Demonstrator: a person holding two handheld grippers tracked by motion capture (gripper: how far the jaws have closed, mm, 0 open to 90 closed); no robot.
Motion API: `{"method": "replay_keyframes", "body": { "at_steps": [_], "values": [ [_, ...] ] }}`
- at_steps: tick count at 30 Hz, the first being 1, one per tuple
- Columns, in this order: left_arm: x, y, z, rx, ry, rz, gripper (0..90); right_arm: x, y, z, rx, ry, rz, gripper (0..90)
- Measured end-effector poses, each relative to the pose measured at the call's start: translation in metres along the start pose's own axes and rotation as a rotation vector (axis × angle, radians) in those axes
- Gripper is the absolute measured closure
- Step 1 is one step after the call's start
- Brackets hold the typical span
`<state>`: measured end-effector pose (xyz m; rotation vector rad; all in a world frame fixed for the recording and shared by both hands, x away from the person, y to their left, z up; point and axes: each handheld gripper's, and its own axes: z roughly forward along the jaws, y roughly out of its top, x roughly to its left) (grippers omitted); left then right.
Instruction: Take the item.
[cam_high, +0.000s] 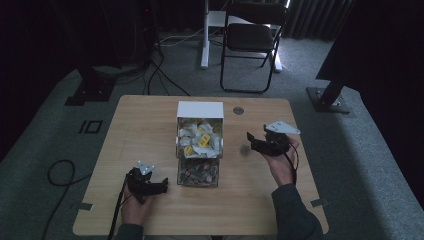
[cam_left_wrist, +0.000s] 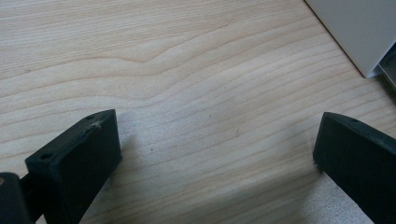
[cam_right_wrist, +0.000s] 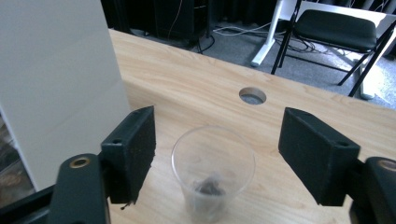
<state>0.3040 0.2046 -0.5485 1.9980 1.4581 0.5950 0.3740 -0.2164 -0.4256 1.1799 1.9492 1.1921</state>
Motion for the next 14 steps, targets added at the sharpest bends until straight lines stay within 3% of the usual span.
{"method": "replay_keyframes", "body": {
  "at_steps": [14],
  "values": [
    [0.0,0.0,0.0,-0.001,0.0,0.0,1.2,0.001,-0.021,-0.021,0.011,0.033,0.016,25.7]
  ]
}}
